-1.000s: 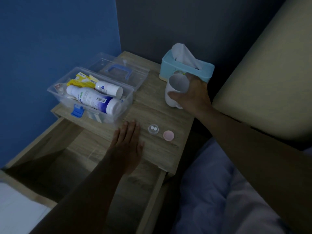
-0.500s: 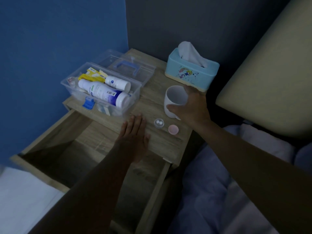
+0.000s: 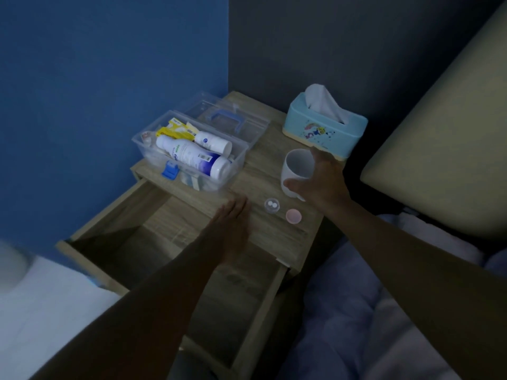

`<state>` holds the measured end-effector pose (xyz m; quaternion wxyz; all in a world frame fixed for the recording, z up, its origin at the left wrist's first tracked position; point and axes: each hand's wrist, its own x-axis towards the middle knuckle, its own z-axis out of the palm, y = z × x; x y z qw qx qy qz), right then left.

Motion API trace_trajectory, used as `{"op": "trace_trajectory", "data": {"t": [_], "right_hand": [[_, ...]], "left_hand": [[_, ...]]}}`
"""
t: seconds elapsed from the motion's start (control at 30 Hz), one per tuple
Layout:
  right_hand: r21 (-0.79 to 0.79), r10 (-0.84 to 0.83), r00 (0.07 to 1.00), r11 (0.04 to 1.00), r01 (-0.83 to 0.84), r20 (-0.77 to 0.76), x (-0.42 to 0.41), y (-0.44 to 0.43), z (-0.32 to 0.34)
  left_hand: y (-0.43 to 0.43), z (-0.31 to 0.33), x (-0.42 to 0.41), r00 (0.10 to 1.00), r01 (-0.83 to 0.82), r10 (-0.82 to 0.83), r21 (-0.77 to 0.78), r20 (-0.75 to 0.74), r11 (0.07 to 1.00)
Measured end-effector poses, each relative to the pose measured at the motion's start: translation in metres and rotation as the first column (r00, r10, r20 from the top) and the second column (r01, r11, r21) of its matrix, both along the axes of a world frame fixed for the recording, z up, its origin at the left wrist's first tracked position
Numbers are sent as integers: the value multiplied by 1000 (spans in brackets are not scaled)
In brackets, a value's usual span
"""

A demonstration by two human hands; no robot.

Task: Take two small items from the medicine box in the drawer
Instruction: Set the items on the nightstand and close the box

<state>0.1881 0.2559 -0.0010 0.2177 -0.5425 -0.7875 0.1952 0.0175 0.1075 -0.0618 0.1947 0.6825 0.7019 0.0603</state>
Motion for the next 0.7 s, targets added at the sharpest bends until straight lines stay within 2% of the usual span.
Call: {"op": "trace_trajectory", "data": {"t": [0.07,0.13,0.23,0.33,0.43,0.5,0.6,0.7], "right_hand": [[35,35,999,999,-36,28,-8,-11,4],[95,115,993,989,-112,-34,-24,-23,12],[164,305,945,945,-284,-122,-58,-41,25],[74,337,928,941,-329,-161,-92,-48,33],[-130,162,938,969,-210,-308,-122,-41,35],[-260,-31,927,963,-72,-374,-140,-28,33],[-506,-343,846,856,103,-408,-160,-3,23],[-674,-522,723,731,106,-453,-166,20,15]], "left_hand": [[-14,5,-10,994,-35,28,69,110,997],[-28,13,-22,956,-221,174,189,238,957],[-38,29,-38,852,-491,371,316,370,812],[-35,46,-60,795,-601,457,412,398,685],[-29,58,-82,770,-636,475,462,425,618],[-24,61,-95,779,-627,472,469,413,622],[-16,58,-108,824,-560,457,369,334,741],[-11,51,-113,873,-485,444,266,201,833]]}}
